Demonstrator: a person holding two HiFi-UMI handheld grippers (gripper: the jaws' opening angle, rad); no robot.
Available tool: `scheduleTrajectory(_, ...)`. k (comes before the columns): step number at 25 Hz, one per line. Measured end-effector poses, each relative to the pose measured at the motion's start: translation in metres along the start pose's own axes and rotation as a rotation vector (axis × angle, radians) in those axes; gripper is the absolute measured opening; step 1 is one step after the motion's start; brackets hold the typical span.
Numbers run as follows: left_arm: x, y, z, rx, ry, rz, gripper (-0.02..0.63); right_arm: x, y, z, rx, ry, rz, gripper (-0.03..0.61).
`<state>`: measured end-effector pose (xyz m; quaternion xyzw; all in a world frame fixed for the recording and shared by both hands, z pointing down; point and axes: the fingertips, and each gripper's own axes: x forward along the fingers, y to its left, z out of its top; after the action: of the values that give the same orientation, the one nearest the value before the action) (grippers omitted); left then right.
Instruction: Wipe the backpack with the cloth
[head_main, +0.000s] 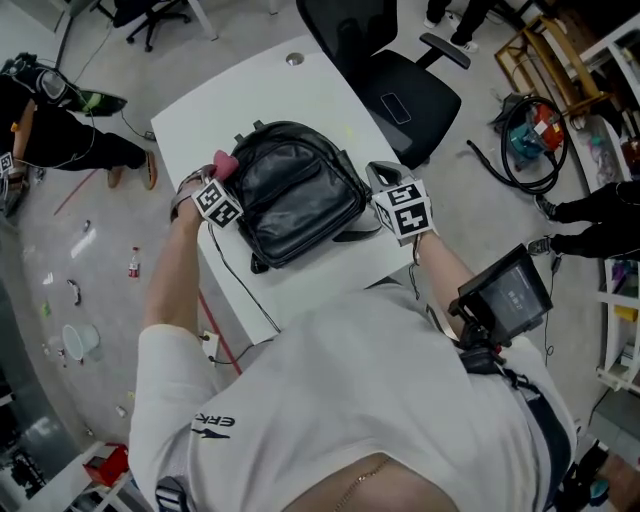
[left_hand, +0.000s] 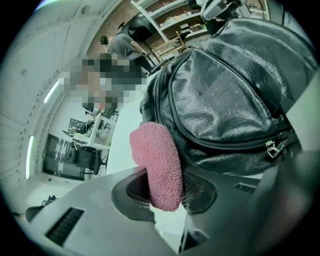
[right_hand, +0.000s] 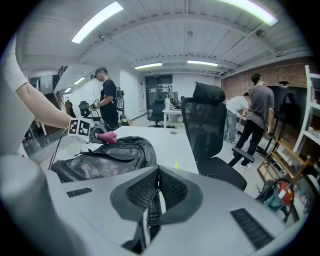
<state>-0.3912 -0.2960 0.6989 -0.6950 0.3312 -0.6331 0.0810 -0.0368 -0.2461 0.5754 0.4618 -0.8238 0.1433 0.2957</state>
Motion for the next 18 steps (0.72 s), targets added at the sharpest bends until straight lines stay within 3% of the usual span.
scheduleTrajectory(7, -0.015, -0.023, -0.009, 0.003, -0.003, -0.041, 0.092, 0.001, 0.006, 0.003, -0.006, -0.012, 0.02, 0.005)
scheduleTrajectory(18, -0.051, -0.105, -0.035, -0.095, 0.0, -0.143, 0.092, 0.008, 0.02, 0.005, -0.032, -0.028, 0.082, 0.005)
